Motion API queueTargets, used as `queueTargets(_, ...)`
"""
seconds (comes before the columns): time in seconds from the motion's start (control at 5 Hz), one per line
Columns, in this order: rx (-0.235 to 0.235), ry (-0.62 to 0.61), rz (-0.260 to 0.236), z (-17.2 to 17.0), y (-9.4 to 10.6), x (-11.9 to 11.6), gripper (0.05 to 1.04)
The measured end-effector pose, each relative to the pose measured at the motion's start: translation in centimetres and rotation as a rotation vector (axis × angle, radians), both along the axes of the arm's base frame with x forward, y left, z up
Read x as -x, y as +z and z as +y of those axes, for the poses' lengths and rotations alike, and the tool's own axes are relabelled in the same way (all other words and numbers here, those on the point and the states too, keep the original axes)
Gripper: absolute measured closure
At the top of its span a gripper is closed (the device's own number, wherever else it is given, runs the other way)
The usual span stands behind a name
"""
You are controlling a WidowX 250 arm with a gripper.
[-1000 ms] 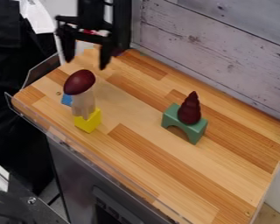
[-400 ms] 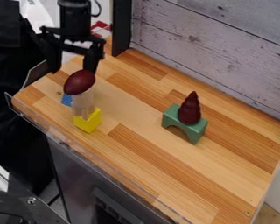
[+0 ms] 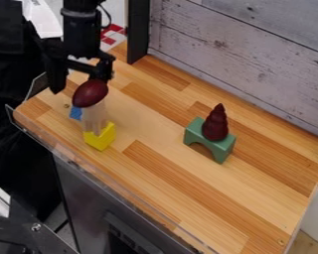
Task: Move the blue triangle beside the green arch
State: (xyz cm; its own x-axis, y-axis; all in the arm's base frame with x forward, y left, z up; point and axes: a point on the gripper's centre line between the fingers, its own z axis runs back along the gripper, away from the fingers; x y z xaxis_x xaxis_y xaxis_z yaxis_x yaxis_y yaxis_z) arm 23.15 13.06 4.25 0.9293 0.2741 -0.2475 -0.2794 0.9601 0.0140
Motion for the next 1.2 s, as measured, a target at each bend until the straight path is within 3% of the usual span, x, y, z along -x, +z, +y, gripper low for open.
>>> queueTargets(0.4, 0.005, -0.016, -0.014, -0.1, -0.4, -0.2, 0.085)
queueTargets(0.8, 0.033, -0.017, 0.007, 0.4, -2.6, -1.4, 0.085)
queueTargets(1.2, 0.032, 0.008, 0.037, 0.9, -3.7, -2.0, 0.121)
